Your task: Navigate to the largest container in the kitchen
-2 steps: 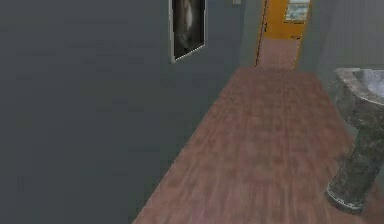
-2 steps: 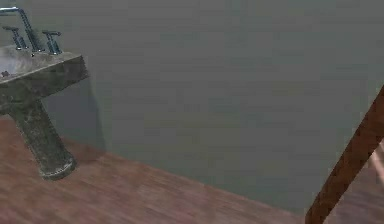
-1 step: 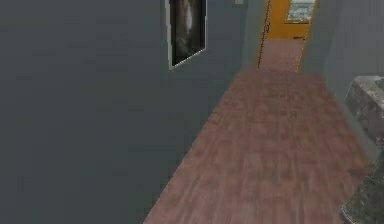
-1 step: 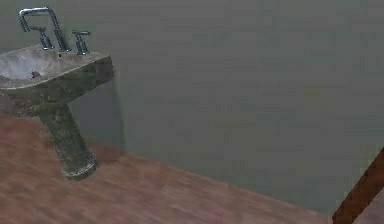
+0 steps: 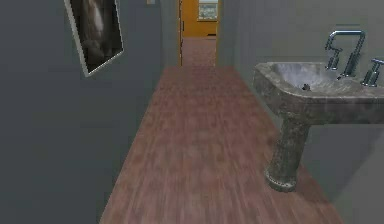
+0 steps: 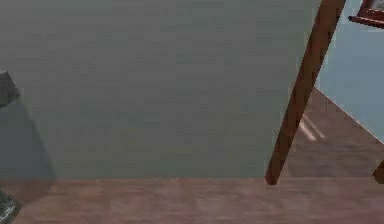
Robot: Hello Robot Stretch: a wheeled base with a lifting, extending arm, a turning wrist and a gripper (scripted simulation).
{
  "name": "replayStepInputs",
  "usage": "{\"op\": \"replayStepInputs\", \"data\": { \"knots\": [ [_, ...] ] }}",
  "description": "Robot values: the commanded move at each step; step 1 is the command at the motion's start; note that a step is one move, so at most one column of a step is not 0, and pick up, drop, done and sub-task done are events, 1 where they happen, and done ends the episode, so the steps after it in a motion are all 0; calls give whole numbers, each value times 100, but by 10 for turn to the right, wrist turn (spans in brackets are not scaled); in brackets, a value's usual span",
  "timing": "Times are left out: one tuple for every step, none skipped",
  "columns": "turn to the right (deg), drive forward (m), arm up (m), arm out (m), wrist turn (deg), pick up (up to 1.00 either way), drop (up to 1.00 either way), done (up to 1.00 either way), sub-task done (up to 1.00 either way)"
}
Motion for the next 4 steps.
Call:
{"op": "replayStepInputs", "data": {
  "knots": [
    [0,100,0,0,0,0,0,0,0],
    [0,100,0,0,0,0,0,0,0],
    [0,100,0,0,0,0,0,0,0],
    [0,100,0,0,0,0,0,0,0]
  ]
}}
